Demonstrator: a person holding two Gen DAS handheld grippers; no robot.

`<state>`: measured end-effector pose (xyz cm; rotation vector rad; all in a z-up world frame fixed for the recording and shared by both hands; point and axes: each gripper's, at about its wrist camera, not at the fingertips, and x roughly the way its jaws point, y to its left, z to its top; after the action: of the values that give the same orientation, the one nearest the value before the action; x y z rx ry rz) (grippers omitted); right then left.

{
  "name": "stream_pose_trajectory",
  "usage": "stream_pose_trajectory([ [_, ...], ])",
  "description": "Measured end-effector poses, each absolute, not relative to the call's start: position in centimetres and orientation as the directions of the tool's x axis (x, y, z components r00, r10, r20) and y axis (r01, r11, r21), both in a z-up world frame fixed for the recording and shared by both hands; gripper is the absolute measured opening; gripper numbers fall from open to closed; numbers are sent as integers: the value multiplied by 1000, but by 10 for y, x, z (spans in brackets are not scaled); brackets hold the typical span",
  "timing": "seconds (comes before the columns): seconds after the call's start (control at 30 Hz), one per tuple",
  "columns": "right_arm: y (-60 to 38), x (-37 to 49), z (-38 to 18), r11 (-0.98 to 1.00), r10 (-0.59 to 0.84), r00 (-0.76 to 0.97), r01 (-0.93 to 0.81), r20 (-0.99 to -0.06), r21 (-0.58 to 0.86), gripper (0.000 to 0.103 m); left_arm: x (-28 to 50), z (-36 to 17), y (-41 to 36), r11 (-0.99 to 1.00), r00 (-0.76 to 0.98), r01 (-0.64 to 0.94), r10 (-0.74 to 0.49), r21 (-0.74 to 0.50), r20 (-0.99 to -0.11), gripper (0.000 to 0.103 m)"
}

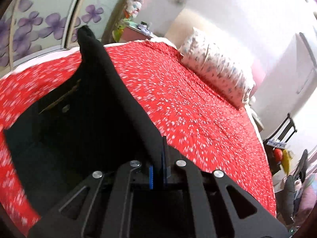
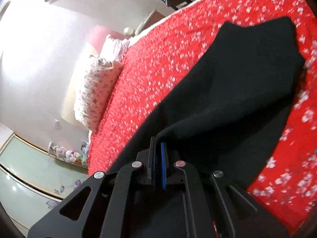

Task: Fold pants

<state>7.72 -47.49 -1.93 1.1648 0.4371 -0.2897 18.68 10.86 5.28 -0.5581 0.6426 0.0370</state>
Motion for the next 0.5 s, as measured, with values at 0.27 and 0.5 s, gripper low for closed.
stream_pose_trajectory([
  [0.27,-474,65,-16,339,1,882,442,-470,830,4,98,-6,129,779,801,-293,-117,-554,-588,7],
  [0.5,-467,60,-13,369,-14,868,466,-497,804,4,89,-38,139,754,796,-287,-155,-590,-585,13],
])
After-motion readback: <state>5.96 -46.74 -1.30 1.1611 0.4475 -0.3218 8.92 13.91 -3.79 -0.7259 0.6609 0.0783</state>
